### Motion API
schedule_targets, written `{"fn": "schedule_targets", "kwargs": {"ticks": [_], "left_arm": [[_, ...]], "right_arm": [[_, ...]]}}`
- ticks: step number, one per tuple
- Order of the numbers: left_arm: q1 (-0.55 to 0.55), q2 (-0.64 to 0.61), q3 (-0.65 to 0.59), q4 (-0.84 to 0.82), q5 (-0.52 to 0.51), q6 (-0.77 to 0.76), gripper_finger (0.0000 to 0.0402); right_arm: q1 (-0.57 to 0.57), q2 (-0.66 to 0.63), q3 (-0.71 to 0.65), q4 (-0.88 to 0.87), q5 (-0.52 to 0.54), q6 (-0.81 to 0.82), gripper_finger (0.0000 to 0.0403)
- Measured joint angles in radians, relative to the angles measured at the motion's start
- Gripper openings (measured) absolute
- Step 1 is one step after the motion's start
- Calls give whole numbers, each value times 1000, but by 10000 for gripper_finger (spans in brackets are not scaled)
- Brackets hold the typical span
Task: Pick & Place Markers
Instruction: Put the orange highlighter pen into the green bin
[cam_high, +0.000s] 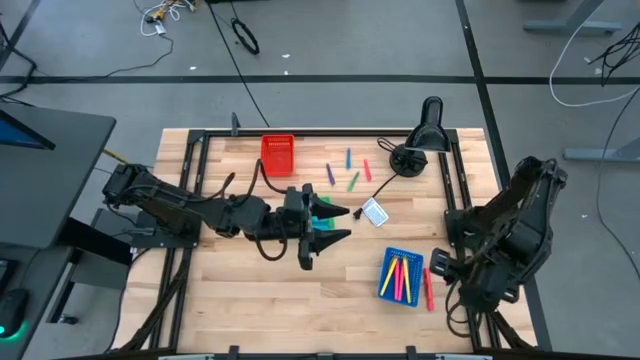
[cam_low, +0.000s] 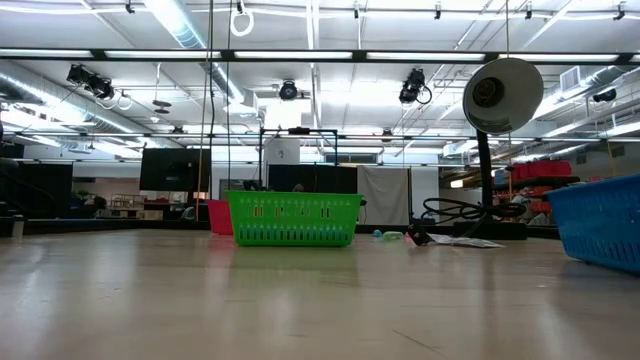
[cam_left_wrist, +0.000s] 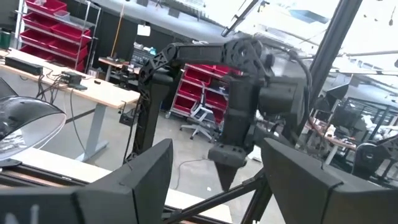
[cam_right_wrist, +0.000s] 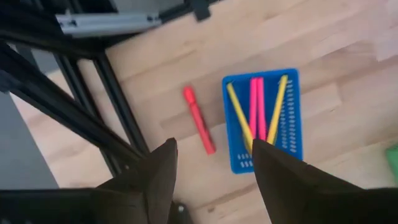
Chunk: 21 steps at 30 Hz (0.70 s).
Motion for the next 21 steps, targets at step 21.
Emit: {"fn": "schedule_targets", "kwargs": {"ticks": [21], "left_arm": [[2, 0, 0, -56, -43, 0, 249]], "right_arm": [[0, -31, -412, 253, 19, -169, 207]]}}
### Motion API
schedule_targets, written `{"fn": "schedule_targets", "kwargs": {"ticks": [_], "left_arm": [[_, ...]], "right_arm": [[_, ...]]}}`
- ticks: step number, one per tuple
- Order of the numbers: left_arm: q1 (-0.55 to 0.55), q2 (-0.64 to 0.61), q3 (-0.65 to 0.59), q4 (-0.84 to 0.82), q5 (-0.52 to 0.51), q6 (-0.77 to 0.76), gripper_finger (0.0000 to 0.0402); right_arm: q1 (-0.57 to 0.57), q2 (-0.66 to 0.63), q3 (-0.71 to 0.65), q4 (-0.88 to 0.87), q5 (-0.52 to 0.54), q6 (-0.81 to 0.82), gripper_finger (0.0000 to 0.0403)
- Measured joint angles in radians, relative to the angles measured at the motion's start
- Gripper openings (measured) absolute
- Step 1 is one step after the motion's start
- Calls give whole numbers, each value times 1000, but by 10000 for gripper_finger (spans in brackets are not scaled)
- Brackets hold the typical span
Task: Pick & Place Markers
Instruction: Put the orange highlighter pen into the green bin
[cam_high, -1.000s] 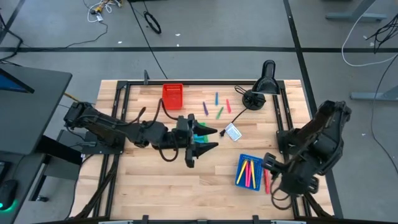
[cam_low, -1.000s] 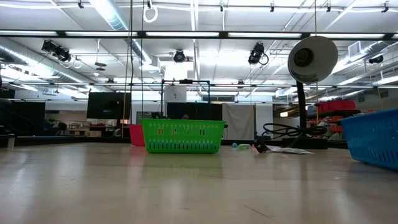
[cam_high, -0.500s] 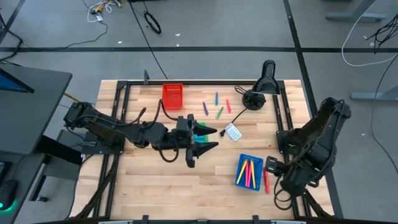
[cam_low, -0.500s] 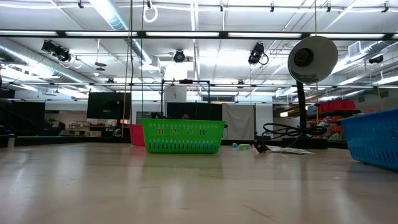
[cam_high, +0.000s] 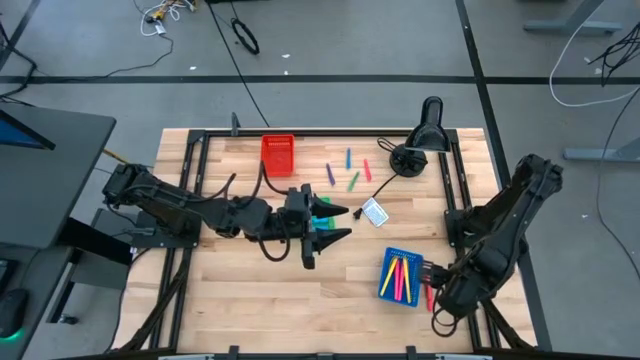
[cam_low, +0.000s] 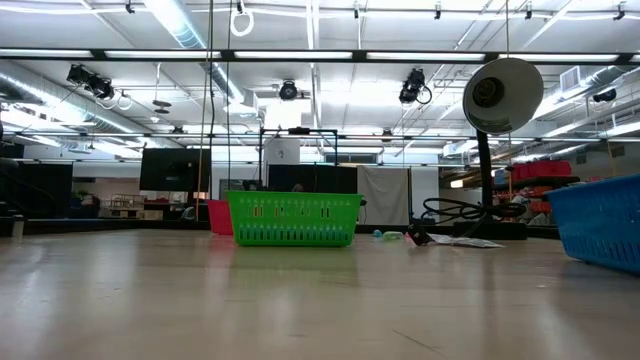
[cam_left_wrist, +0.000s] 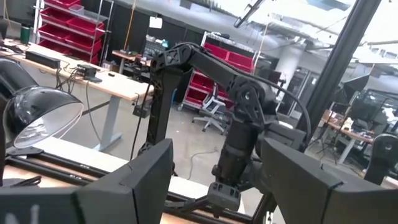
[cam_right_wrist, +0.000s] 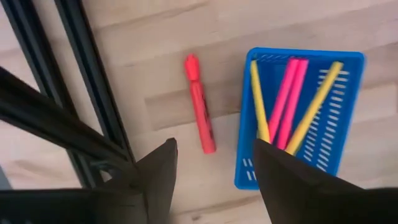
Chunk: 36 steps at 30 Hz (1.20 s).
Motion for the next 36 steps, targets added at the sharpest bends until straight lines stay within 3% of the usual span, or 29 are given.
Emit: {"fn": "schedule_targets", "kwargs": {"ticks": [16, 36], "left_arm": [[12, 0, 0, -39, 0, 0, 249], [23, 0, 0, -40, 0, 1, 249]], "right_arm": [[31, 0, -279, 351, -13, -63, 207], [52, 0, -532, 642, -7, -198, 207]]}}
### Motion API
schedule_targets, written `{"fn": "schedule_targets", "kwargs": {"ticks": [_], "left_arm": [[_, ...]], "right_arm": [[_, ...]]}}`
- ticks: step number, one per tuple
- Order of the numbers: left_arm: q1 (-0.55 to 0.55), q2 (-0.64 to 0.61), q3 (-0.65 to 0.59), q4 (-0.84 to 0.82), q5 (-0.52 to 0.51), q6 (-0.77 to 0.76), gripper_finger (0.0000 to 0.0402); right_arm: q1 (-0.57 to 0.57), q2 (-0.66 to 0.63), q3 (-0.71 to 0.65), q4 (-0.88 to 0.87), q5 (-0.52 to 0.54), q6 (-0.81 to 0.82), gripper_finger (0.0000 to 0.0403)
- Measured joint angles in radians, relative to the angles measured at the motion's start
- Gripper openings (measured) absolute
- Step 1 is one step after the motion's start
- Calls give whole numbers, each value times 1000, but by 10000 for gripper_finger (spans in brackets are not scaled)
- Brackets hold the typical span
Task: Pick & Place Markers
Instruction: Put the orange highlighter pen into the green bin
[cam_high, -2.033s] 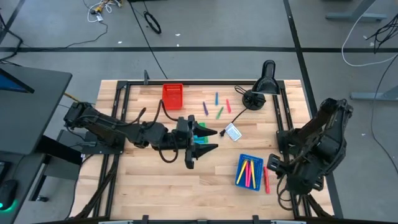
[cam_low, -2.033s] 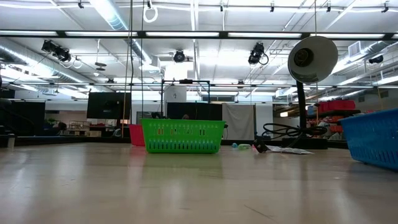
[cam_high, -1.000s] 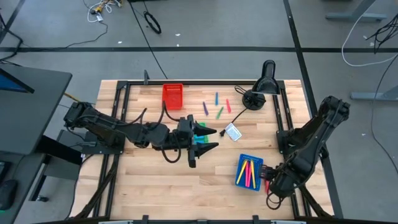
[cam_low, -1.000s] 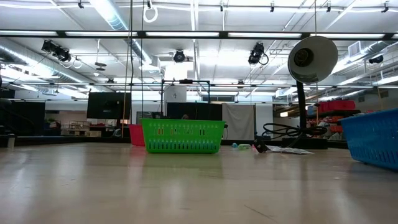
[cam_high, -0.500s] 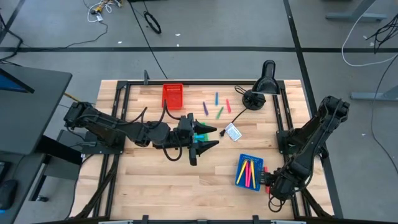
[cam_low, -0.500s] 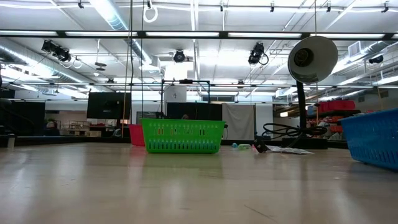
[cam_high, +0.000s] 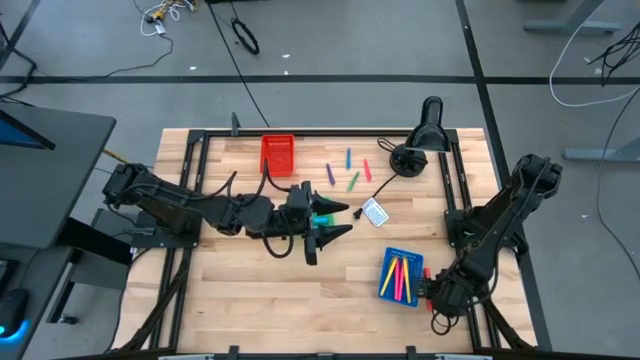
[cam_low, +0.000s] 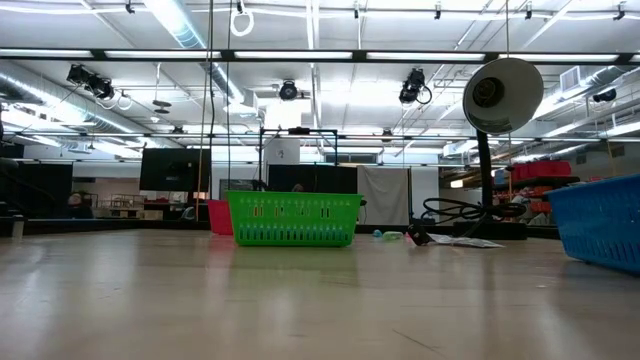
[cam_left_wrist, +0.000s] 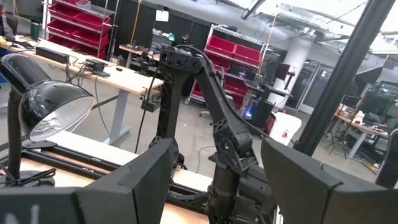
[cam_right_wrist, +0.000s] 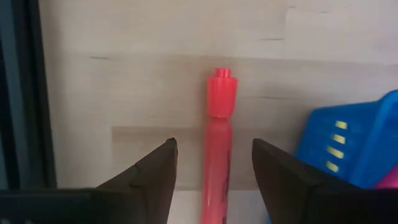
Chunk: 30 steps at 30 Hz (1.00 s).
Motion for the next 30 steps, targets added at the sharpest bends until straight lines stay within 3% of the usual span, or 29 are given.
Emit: {"fn": "schedule_targets", "kwargs": {"ticks": [23, 30], "left_arm": [[0, 0, 0, 0, 0, 0, 249], [0, 0, 0, 0, 0, -1, 249]], "right_arm": [[-73, -1, -133, 200, -55, -52, 205], [-72, -3, -149, 202, -73, -3, 137]]}}
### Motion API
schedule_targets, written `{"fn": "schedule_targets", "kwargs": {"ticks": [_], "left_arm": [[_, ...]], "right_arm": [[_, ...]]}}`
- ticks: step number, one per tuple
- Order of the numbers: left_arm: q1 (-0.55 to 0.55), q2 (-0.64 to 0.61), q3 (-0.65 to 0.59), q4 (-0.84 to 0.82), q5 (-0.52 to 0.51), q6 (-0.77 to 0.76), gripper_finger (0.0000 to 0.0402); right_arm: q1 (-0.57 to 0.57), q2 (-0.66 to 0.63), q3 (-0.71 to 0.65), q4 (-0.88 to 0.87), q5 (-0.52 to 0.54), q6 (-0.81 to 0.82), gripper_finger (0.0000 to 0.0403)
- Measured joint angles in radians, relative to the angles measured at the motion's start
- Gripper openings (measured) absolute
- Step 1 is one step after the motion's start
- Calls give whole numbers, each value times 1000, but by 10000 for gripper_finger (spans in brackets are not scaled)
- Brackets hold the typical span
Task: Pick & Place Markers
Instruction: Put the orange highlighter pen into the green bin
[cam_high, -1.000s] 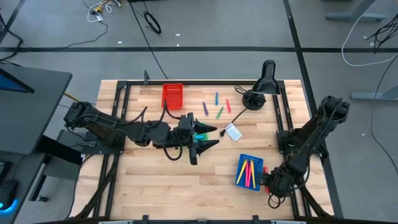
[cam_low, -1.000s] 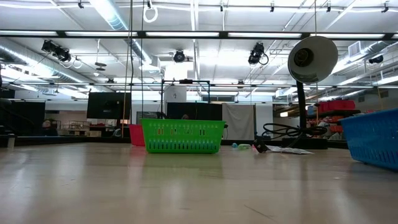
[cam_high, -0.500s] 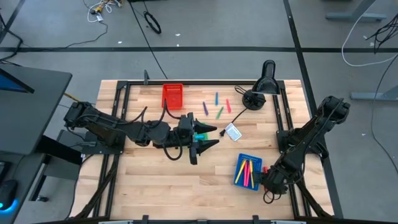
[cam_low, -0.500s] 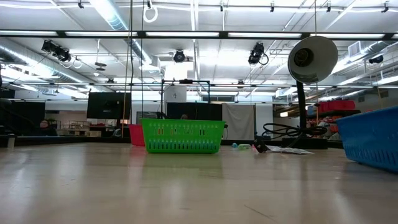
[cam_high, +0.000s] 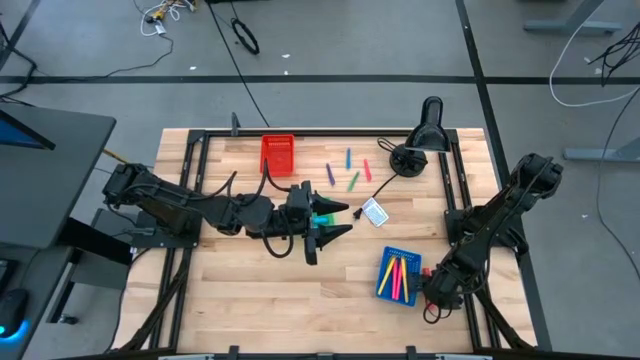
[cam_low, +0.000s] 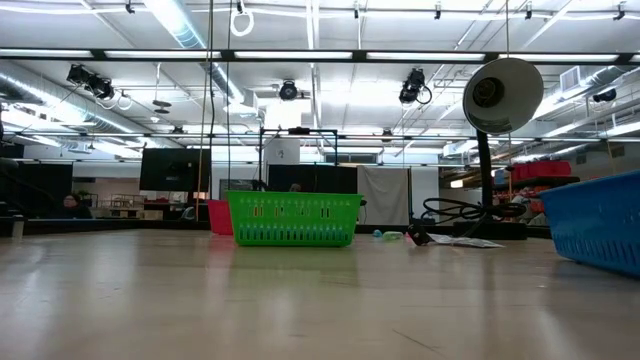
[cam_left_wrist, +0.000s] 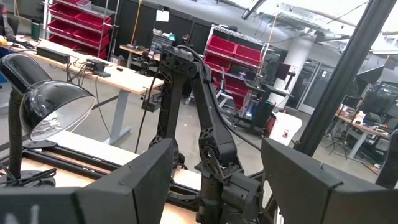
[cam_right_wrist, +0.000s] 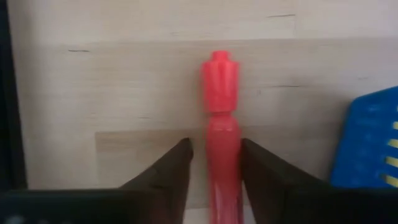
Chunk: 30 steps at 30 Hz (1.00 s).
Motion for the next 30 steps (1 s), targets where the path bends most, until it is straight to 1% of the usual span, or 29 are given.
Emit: {"fn": "schedule_targets", "kwargs": {"ticks": [4, 6, 10, 13, 18, 24, 26, 30], "left_arm": [[0, 0, 0, 0, 0, 0, 249], [0, 0, 0, 0, 0, 0, 249], [0, 0, 0, -3, 0, 0, 249], [0, 0, 0, -6, 0, 1, 249], [0, 0, 0, -6, -2, 18, 249], [0, 0, 0, -5, -17, 32, 249], [0, 0, 0, -5, -15, 29, 249], [-3, 0, 0, -3, 15, 27, 249]], "right_arm": [[0, 1, -1, -3, -7, 43, 72], [1, 1, -1, -3, -8, 81, 47], [18, -8, 0, -2, -4, 175, 45], [47, -25, 22, -25, 18, 220, 45], [88, -78, 137, -142, 33, 327, 45], [114, -144, 306, -227, 38, 507, 45], [114, -162, 363, -237, 64, 570, 45], [110, -176, 463, -257, 197, 678, 45]]}}
